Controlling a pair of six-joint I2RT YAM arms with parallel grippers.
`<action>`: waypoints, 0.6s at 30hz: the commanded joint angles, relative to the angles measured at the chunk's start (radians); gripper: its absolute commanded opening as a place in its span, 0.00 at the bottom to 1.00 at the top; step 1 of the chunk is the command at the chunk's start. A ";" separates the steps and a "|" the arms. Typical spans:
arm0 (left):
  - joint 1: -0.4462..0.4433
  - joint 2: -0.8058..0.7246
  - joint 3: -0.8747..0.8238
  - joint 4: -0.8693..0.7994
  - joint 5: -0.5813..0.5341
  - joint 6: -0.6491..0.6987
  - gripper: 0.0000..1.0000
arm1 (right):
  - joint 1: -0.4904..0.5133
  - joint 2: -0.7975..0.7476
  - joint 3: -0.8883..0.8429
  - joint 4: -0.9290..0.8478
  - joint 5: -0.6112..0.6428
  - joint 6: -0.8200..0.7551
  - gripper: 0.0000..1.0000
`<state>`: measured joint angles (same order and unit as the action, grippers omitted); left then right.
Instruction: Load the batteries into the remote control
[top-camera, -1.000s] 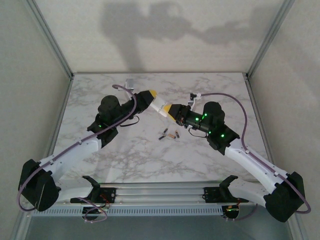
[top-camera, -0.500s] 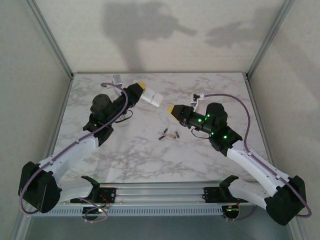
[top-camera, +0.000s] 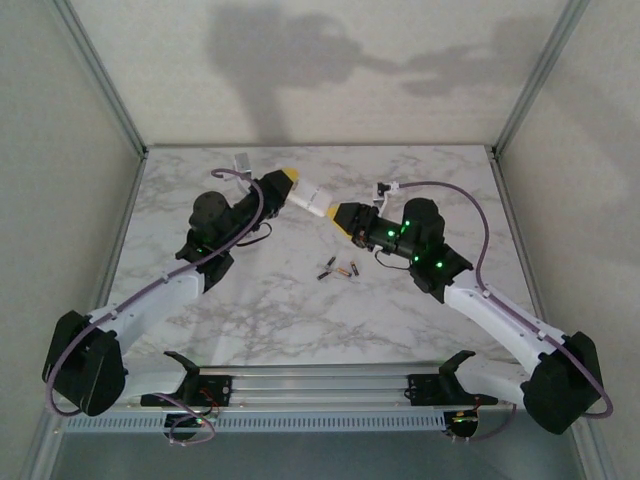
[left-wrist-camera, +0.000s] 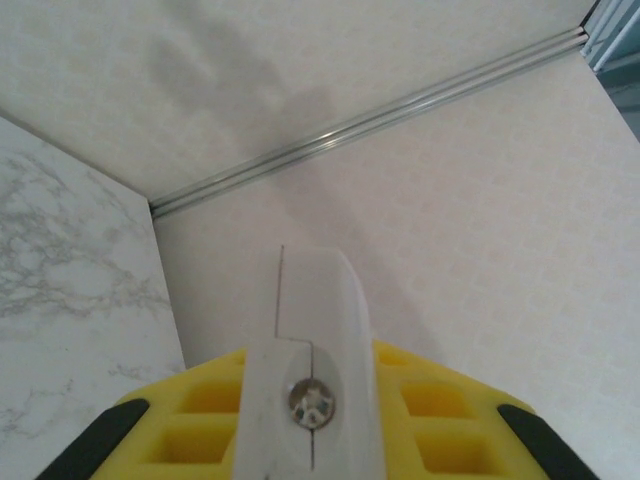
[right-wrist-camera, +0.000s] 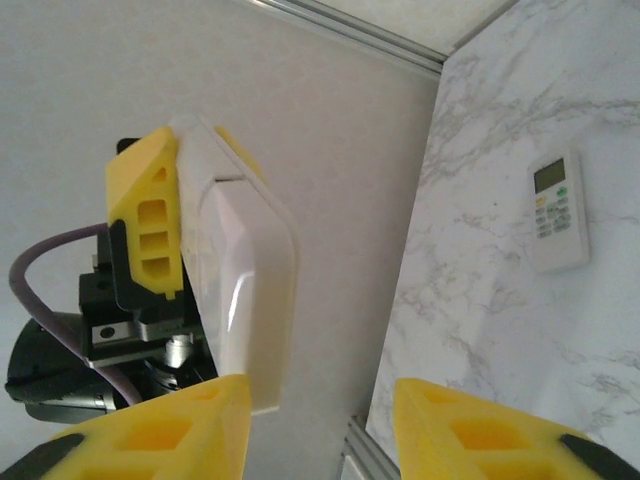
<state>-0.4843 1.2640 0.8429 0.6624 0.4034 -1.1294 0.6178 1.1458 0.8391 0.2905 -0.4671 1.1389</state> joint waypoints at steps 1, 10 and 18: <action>-0.010 0.007 0.000 0.088 0.032 -0.029 0.00 | -0.002 0.003 0.050 0.080 -0.021 0.021 0.42; -0.013 0.012 0.002 0.105 0.039 -0.032 0.00 | -0.002 0.003 0.058 0.075 -0.013 0.018 0.38; -0.016 0.012 0.010 0.092 0.046 -0.026 0.00 | -0.003 0.016 0.069 0.067 -0.015 0.019 0.31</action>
<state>-0.4934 1.2762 0.8421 0.7067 0.4263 -1.1526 0.6178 1.1542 0.8722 0.3332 -0.4728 1.1568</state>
